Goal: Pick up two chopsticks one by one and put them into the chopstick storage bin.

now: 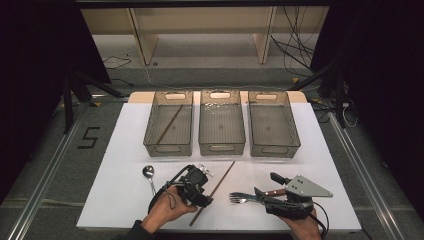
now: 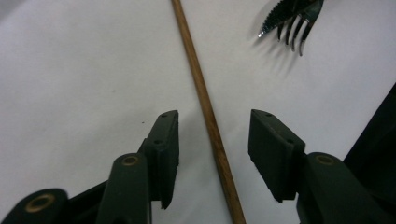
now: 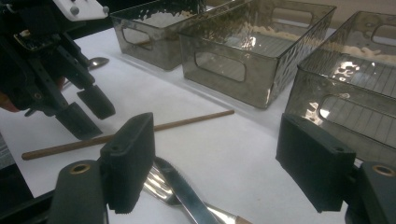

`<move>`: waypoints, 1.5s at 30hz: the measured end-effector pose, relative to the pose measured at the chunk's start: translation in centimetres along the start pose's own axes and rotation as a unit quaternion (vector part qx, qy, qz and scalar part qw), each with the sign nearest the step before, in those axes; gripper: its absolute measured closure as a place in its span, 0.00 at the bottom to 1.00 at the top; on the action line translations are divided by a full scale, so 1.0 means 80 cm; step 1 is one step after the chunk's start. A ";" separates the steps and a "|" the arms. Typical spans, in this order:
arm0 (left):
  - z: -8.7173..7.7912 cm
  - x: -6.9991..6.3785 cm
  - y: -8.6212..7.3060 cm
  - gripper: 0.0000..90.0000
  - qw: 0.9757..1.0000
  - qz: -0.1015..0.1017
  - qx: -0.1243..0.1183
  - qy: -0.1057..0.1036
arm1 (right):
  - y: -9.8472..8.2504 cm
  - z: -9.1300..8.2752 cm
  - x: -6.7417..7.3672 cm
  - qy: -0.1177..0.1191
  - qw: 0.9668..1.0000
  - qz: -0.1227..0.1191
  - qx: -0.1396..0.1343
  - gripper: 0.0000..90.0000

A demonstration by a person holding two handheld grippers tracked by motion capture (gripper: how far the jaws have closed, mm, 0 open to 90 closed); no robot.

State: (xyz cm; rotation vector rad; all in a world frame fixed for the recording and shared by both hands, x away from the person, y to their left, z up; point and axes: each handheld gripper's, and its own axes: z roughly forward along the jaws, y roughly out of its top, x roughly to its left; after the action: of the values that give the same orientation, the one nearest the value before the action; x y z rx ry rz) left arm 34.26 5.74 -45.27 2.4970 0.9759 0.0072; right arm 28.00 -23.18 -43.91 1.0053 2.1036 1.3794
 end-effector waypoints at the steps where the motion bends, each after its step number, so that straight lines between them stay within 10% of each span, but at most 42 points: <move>1: 0.001 -0.001 0.000 0.60 1.000 0.001 0.000 0.001 | 0.000 0.000 0.000 0.000 1.000 0.000 0.000 0.32; 45: 0.018 -0.012 0.002 0.93 0.997 0.056 0.019 0.045 | 0.000 0.000 0.000 -0.001 1.000 -0.001 -0.002 0.32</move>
State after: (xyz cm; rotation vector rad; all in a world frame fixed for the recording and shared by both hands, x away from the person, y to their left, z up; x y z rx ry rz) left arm 33.87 4.41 -46.36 2.6035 0.8786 0.1374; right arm 28.01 -23.22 -43.88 1.0026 2.0985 1.3822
